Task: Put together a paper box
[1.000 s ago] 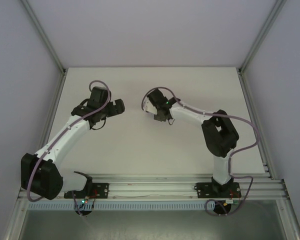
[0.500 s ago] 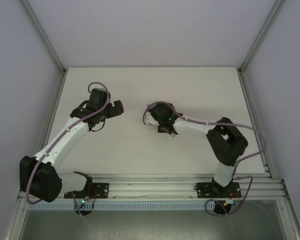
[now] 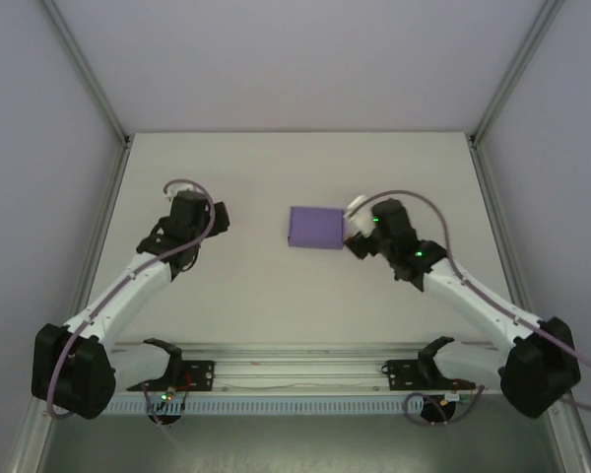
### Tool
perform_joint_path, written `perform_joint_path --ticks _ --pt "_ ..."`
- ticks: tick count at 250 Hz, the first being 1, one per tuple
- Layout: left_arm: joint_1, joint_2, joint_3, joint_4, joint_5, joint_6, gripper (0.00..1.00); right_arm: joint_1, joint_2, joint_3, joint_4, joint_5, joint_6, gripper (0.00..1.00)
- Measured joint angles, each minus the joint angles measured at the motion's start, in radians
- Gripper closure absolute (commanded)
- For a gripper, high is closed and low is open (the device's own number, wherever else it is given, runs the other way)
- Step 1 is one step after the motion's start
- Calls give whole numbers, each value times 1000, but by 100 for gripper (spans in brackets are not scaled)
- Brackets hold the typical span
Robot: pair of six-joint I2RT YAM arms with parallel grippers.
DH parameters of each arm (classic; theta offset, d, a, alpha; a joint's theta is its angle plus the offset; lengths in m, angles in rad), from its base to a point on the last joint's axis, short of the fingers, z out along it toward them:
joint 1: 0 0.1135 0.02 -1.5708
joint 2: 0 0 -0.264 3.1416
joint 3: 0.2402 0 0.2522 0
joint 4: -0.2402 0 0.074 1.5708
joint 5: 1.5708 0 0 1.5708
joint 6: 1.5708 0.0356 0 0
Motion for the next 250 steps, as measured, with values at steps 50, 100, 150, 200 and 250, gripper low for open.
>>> perform_joint_path --ticks 50,100,150,200,250 --pt "32 -59 -333 478 -116 184 0 -247 35 -160 236 53 282 0" --pt "71 -10 -487 835 -104 315 0 -273 205 -322 594 88 352 0" --pt "132 134 -519 1070 -80 369 0 -336 312 -331 741 51 404 0" --pt "270 366 -551 1340 26 357 0 -350 280 -410 923 28 435 0" --pt "286 375 -445 1238 119 352 0 -443 401 -388 981 -11 507 0"
